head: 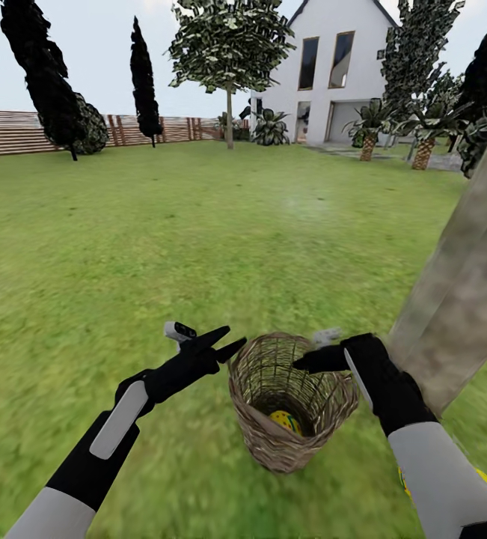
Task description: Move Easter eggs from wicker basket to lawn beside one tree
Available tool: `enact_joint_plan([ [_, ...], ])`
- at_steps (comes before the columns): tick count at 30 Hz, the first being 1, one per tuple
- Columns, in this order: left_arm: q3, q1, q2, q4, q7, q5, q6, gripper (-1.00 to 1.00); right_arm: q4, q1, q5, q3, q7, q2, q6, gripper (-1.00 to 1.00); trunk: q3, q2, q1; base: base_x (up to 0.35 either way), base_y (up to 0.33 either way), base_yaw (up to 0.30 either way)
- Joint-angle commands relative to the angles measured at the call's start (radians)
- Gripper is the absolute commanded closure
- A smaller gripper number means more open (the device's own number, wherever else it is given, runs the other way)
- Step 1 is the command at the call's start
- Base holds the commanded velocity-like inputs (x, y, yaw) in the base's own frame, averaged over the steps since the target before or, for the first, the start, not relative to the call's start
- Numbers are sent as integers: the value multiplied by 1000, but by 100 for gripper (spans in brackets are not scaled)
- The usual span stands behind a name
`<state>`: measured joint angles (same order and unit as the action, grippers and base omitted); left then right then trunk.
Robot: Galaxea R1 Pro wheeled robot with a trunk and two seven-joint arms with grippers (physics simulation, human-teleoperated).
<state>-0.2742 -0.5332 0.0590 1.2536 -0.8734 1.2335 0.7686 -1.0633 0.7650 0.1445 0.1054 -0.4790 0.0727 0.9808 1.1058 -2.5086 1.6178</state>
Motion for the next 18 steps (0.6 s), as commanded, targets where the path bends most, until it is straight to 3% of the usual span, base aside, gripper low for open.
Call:
enact_joint_plan([
  [1,-1,-1,1,0,0,8,6,-100,0,1,14,4,50,-30,14,-100,5,-1,0,0,0,0],
  [3,-1,-1,1,0,-1,8,6,-100,3,2,15,19,140,-70,23,-100,13,-1,1,0,0,0],
  [5,0,-1,1,0,-1,8,6,-100,18,2,14,48,192,-88,25,-100,20,-2,2,0,0,0],
  [10,0,-1,1,1,-1,8,7,-100,74,2,16,106,221,-124,25,-100,40,-3,4,0,0,0],
  [18,0,-1,1,1,-1,8,8,-100,141,13,17,122,224,-146,26,-100,71,-5,8,0,0,0],
])
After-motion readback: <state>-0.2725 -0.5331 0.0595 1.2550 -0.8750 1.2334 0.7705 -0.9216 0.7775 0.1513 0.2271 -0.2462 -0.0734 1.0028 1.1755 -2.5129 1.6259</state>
